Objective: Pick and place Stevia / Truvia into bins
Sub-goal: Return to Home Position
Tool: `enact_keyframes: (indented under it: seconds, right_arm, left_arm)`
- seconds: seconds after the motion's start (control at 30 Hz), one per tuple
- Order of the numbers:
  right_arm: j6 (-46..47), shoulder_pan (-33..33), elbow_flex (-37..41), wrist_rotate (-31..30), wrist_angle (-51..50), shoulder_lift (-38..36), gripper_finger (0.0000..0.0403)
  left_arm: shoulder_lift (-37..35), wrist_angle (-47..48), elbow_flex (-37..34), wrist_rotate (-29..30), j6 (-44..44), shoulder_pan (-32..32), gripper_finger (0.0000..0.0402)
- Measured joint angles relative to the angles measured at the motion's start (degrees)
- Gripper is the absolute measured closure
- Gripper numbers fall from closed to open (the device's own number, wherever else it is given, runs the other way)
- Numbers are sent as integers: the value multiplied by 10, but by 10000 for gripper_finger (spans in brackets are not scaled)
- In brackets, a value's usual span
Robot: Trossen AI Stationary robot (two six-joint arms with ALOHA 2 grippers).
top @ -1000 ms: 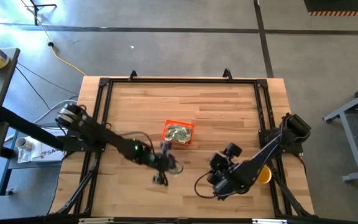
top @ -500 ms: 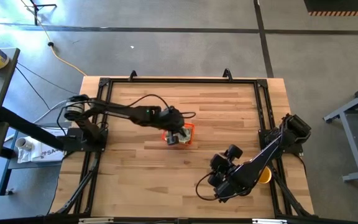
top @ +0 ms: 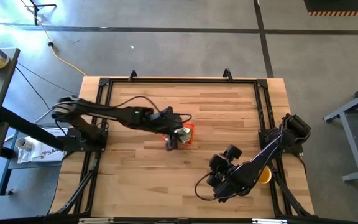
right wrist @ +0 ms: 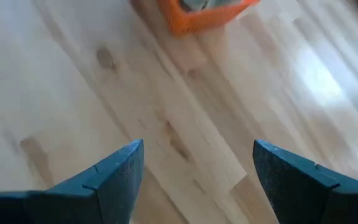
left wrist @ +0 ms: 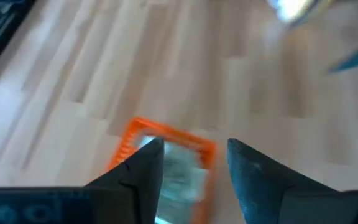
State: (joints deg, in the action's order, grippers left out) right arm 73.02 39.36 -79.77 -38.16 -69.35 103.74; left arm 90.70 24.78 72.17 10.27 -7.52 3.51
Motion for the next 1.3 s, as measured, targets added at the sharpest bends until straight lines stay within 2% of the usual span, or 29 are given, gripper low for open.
enact_keyframes:
  seconds: [0.1, 0.2, 0.33, 0.43, 0.53, 0.6, 0.67, 0.73, 0.8, 0.9, 0.97, 1.03, 1.17, 1.3]
  right_arm:
    - [-35, -11, -17, 42, -12, 0, 111]
    - [-66, -27, -48, 94, -70, 0, 111]
    - [-2, -59, -126, 79, -195, 0, 111]
    - [-57, -76, -183, 4, -190, -9, 111]
    - [-169, -78, -211, -72, -92, -38, 111]
    - [-198, -82, -191, -80, -30, -63, 111]
    - [-204, -83, -134, -70, 40, -91, 111]
    - [-193, -86, -51, -29, 135, -127, 111]
    - [-192, -96, 43, 42, 258, -170, 111]
    - [-238, -132, 174, 163, 479, -240, 111]
    - [-290, -165, 242, 217, 590, -290, 111]
    - [-334, -199, 289, 240, 653, -345, 111]
    - [-354, -252, 346, 251, 629, -458, 111]
    - [-274, -286, 397, 222, 591, -556, 111]
  left_arm:
    - [-34, 111, 73, -13, -49, 28, 178]
    - [-56, 246, 154, -52, -63, 51, 170]
    - [-85, 339, 221, -60, -92, 88, 165]
    - [-114, 344, 209, -56, -97, 105, 165]
    - [-165, 263, 131, -51, -105, 113, 164]
    - [-208, 142, 30, -71, -121, 117, 163]
    - [-251, -6, -94, -121, -139, 115, 163]
    - [-287, -164, -215, -176, -170, 115, 163]
    - [-317, -292, -316, -219, -202, 115, 163]
    - [-369, -404, -409, -228, -234, 112, 163]
    - [-415, -412, -442, -220, -231, 96, 163]
    - [-470, -380, -463, -219, -229, 72, 163]
    - [-581, -264, -467, -218, -202, 37, 163]
    - [-680, -182, -467, -207, -169, 7, 163]
